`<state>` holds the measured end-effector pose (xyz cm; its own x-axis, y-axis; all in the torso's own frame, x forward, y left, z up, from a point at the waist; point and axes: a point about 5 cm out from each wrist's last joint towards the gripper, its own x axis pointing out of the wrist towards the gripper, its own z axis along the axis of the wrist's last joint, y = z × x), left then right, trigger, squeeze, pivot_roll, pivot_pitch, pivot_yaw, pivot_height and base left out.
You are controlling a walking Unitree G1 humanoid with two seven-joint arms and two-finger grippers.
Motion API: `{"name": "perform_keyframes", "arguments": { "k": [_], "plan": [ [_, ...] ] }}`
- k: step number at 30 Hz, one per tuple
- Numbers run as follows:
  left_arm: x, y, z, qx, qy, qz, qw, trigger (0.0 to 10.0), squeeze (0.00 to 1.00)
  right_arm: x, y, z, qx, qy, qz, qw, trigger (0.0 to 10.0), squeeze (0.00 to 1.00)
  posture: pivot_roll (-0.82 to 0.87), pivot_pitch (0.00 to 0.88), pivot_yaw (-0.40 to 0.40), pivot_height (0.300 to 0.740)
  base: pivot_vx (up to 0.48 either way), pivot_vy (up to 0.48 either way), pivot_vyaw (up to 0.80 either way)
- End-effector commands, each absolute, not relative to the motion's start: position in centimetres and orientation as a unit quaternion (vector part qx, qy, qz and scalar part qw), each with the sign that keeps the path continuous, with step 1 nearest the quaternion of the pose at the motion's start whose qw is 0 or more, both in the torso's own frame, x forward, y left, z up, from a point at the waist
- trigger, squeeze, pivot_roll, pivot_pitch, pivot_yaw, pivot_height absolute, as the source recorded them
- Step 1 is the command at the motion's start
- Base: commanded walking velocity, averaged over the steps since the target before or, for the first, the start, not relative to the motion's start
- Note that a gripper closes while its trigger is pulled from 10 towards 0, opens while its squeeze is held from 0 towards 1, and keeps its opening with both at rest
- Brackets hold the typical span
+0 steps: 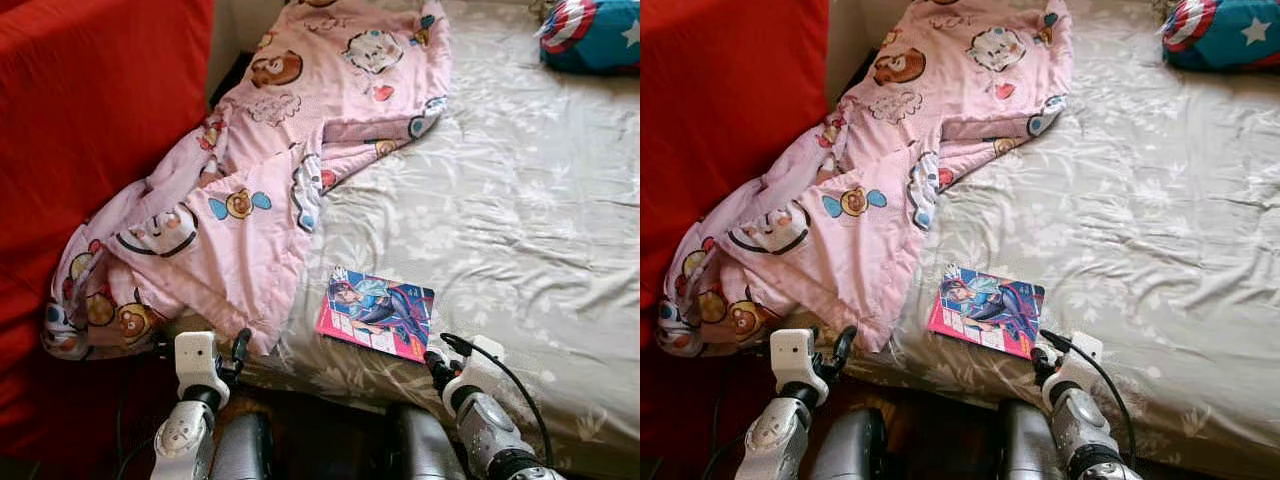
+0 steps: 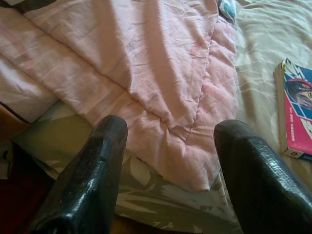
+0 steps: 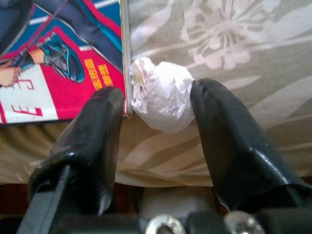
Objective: Clean up the room
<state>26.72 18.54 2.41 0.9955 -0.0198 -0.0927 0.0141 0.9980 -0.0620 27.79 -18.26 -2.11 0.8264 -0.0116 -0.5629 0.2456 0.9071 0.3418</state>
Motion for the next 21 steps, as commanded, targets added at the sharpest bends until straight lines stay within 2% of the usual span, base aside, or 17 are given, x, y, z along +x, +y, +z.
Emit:
{"name": "perform_keyframes", "arguments": {
  "k": [1, 11, 12, 15, 16, 19, 21],
  "plan": [
    [26.12, 18.76, 1.85, -0.022, 0.064, -0.009, 0.998, 10.0, 0.00, 26.99, -18.20, -2.82, 0.207, 0.301, -0.075, 0.928, 10.0, 0.00, -0.04, 0.279, 0.035, 0.630, 0.000, 0.000, 0.00],
    [25.96, 18.65, 1.92, -0.020, 0.069, -0.012, 0.997, 10.0, 0.00, 27.07, -18.57, -2.68, 0.199, 0.294, -0.094, 0.930, 10.0, 0.00, -0.04, 0.285, 0.037, 0.630, 0.000, 0.000, 0.00],
    [25.87, 18.61, 1.84, -0.020, 0.071, -0.011, 0.997, 10.0, 0.00, 27.15, -18.66, -2.60, 0.196, 0.292, -0.097, 0.931, 4.5, 0.00, -0.04, 0.287, 0.037, 0.630, 0.000, 0.000, 0.00],
    [25.84, 18.59, 1.82, -0.020, 0.071, -0.011, 0.997, 10.0, 0.00, 27.18, -18.70, -2.57, 0.193, 0.291, -0.098, 0.932, 4.5, 0.00, -0.04, 0.287, 0.036, 0.630, 0.000, 0.000, 0.00],
    [25.78, 18.58, 1.81, -0.020, 0.072, -0.011, 0.997, 10.0, 0.00, 27.20, -18.70, -2.55, 0.194, 0.291, -0.099, 0.932, 0.0, 0.00, -0.04, 0.288, 0.036, 0.630, 0.000, 0.000, 0.00],
    [25.65, 18.60, 1.81, -0.020, 0.073, -0.009, 0.997, 10.0, 0.00, 27.29, -18.53, -2.50, 0.198, 0.290, -0.096, 0.931, 0.0, 0.00, -0.04, 0.290, 0.035, 0.630, 0.000, 0.000, 0.00],
    [25.64, 18.60, 1.83, -0.019, 0.073, -0.009, 0.997, 10.0, 0.00, 27.31, -18.44, -2.49, 0.197, 0.289, -0.094, 0.932, 2.0, 0.00, -0.04, 0.290, 0.035, 0.630, 0.000, 0.000, 0.00]
  ]
}}
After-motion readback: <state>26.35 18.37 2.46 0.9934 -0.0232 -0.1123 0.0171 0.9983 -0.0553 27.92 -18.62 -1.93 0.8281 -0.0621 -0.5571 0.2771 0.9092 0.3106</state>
